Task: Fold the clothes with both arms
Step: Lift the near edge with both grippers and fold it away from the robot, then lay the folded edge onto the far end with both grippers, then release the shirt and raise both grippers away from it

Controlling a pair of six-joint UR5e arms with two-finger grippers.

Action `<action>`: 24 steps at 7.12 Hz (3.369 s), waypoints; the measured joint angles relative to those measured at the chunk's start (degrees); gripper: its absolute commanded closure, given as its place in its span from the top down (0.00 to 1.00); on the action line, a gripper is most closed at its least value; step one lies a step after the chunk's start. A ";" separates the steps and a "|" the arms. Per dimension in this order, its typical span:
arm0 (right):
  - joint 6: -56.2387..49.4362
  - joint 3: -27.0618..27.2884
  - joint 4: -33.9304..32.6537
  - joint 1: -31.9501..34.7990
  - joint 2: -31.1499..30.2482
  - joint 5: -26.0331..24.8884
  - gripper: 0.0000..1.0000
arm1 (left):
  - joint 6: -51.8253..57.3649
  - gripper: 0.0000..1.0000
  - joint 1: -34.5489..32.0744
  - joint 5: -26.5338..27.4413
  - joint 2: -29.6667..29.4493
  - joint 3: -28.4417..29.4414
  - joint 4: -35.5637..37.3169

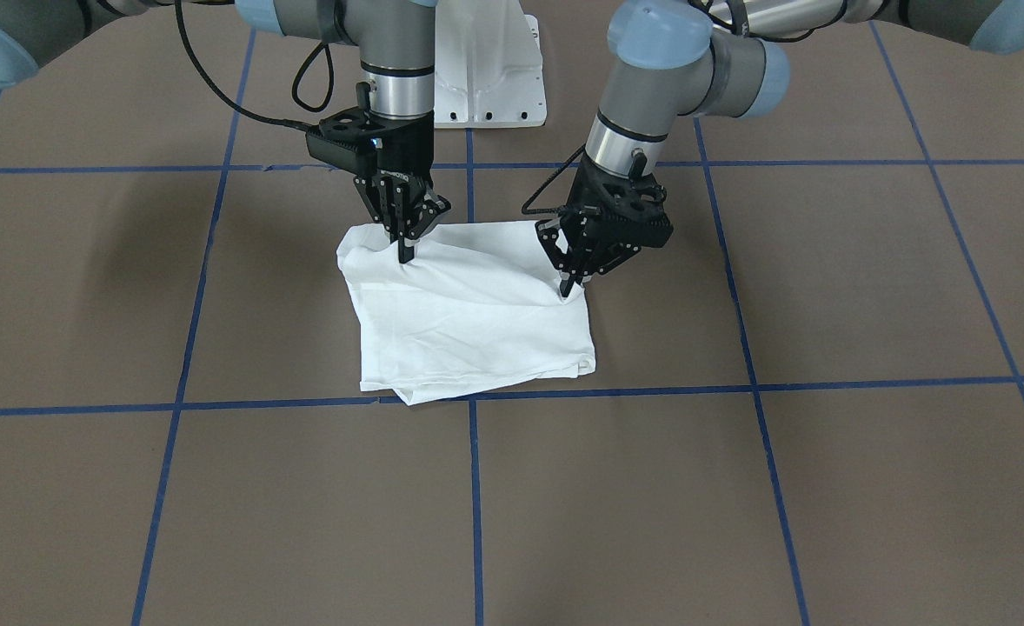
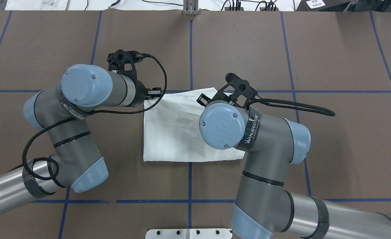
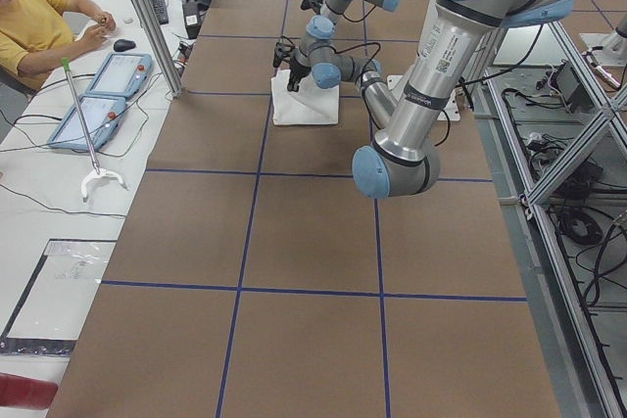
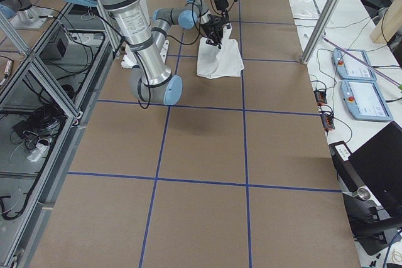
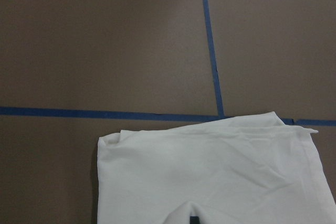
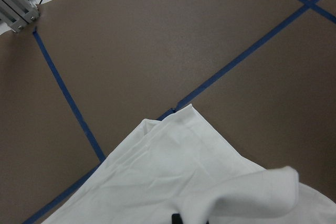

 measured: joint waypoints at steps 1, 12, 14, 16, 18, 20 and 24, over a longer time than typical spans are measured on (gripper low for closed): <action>-0.89 -4.19 3.64 0.39 0.73 -0.03 0.00 | 0.33 0.00 -0.20 0.05 -0.80 4.13 -2.63; -11.55 -19.23 10.39 1.11 6.42 0.40 1.00 | 12.86 1.00 -1.32 -1.30 1.83 6.27 -10.54; -12.58 -23.41 10.65 1.40 8.33 0.23 1.00 | 13.36 1.00 -1.40 -1.78 2.20 5.96 -10.61; -16.51 -27.36 10.70 2.34 8.73 0.13 1.00 | 13.30 1.00 -1.41 -1.84 2.25 5.91 -10.65; -22.16 -30.96 10.53 5.22 8.76 0.21 1.00 | 12.96 1.00 -1.41 -1.85 2.26 5.91 -10.69; -27.79 -33.35 10.40 9.63 8.55 1.00 1.00 | 12.50 1.00 -1.13 -1.77 2.25 6.09 -10.49; -31.72 -27.19 11.52 13.14 7.51 8.82 1.00 | 7.88 1.00 0.09 -1.21 -1.57 12.20 -10.05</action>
